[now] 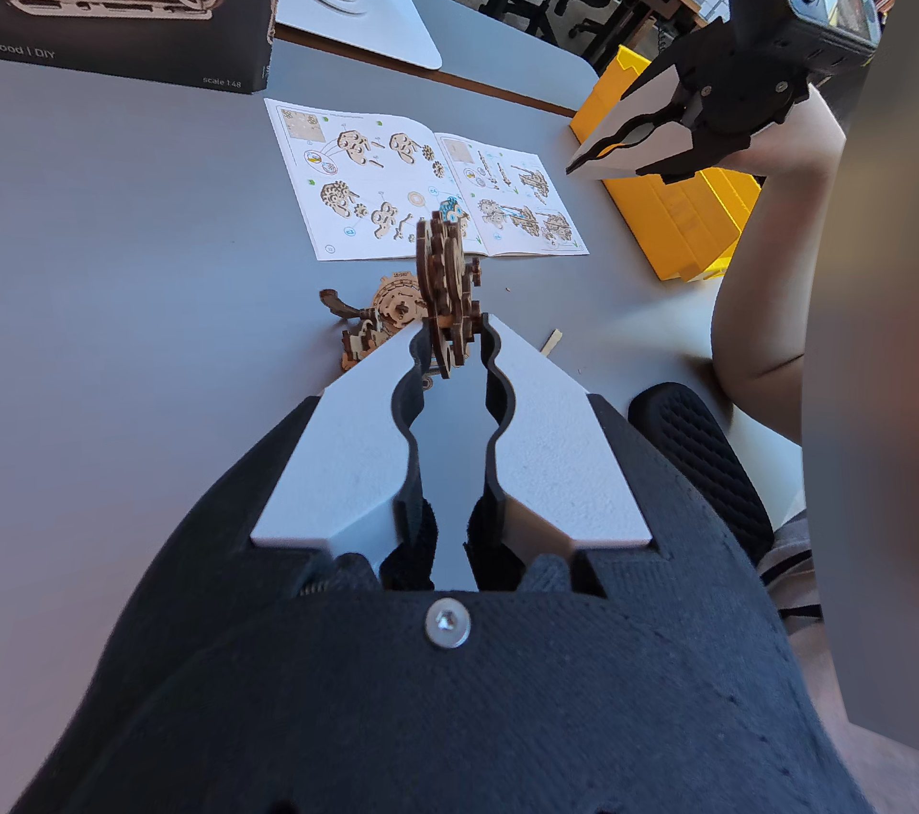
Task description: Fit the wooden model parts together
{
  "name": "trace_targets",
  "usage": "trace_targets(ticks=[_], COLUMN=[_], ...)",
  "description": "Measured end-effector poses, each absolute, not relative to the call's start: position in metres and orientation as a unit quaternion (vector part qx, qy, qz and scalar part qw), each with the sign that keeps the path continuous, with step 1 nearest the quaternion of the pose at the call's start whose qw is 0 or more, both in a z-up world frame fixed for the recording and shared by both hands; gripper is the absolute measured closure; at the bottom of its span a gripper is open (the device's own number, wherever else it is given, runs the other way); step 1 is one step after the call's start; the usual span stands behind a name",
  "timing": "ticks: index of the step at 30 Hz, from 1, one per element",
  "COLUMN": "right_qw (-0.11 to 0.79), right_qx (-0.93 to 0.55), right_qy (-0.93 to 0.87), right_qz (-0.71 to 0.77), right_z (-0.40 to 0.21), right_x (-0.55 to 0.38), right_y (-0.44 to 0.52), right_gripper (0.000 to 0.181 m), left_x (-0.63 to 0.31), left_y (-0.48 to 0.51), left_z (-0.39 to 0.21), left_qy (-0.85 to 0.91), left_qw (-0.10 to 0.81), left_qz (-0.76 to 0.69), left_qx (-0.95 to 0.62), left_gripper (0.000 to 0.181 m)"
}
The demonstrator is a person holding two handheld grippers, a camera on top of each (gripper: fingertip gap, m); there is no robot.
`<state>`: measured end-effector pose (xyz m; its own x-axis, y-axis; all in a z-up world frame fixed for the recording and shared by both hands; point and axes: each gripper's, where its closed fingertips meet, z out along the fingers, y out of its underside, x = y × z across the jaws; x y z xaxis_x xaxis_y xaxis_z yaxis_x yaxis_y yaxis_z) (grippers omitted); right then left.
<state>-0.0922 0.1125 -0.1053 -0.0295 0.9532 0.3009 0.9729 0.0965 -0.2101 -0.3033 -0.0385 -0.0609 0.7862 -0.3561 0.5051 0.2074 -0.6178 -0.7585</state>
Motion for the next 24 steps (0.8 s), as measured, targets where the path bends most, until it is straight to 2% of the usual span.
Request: trace_targets(ticks=[24], right_qw=[0.177], right_qx=[-0.665], right_qy=[-0.725], right_qz=[-0.032], right_z=[-0.111], right_x=[-0.095], right_y=[0.110], right_gripper=[0.181], left_x=[-0.321], left_y=[-0.035], left_z=[-0.066], left_qy=[0.022], left_qw=[0.439], left_qz=[-0.307], left_qx=[-0.844], left_gripper=[0.164])
